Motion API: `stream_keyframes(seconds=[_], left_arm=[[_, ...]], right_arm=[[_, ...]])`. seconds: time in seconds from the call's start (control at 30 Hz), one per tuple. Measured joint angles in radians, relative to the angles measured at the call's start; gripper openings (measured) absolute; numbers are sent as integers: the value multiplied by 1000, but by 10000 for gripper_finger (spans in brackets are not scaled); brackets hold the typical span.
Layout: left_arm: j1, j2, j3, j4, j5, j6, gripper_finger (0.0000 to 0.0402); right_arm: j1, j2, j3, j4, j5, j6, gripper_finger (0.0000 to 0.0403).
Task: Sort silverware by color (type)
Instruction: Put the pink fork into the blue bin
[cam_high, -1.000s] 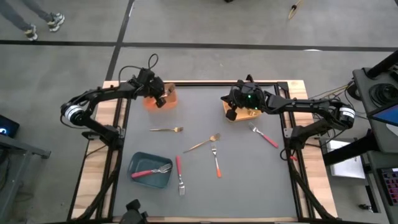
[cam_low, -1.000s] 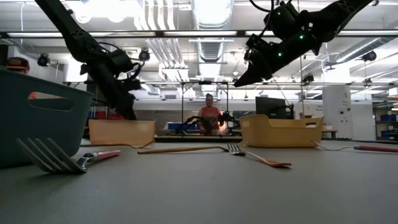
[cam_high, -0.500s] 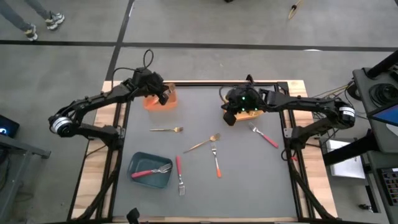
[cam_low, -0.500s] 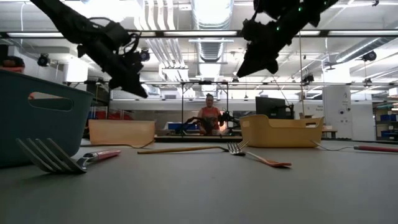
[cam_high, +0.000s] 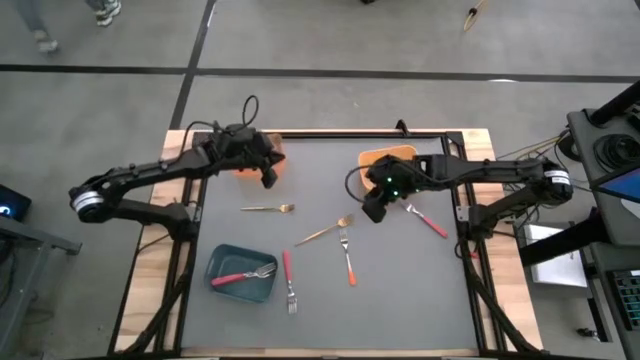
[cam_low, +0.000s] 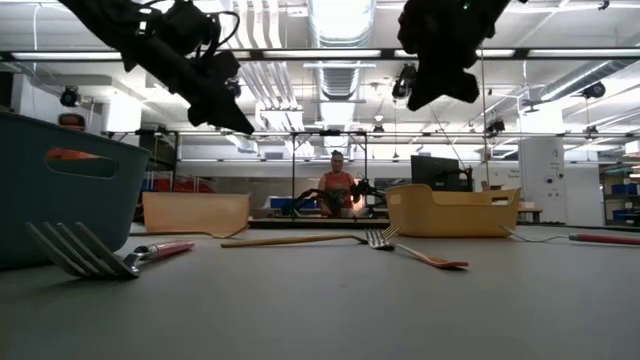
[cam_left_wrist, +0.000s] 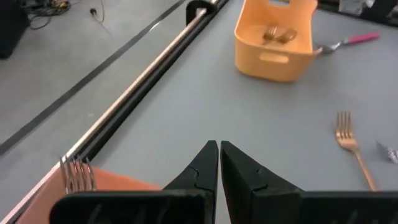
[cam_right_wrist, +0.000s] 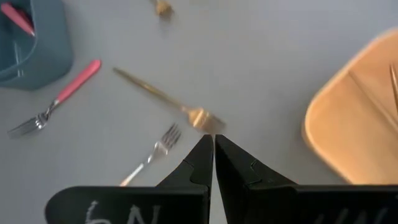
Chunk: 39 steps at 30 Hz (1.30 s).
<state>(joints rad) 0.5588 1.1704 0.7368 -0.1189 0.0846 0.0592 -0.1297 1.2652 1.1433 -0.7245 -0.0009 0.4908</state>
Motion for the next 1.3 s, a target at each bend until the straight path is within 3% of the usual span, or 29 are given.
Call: stream_keyframes(seconds=[0.13,0.33,0.53,0.7,0.8,1.03,1.23,1.3], left_arm=[[-43,-2,0,-35,-85,0,0],[-38,-16,0,-104,-124,26,0],[-10,-23,0,-213,-313,90,0],[49,-22,0,-247,-418,101,0],[110,-25,0,-248,-420,123,0],[206,-57,1,-303,-407,67,0],[207,-109,0,-334,-198,-43,0],[207,-118,0,-338,-169,-83,0]], right_arm=[[12,0,25,-89,0,38,9],[-8,0,41,-283,-19,104,9],[-77,0,10,-538,-70,202,9],[-184,1,-56,-510,-213,91,8],[-272,8,-83,-394,-341,-27,8],[-469,45,-109,-226,-454,-71,9],[-520,116,-157,-315,-665,21,9],[-506,136,-170,-355,-688,4,9]])
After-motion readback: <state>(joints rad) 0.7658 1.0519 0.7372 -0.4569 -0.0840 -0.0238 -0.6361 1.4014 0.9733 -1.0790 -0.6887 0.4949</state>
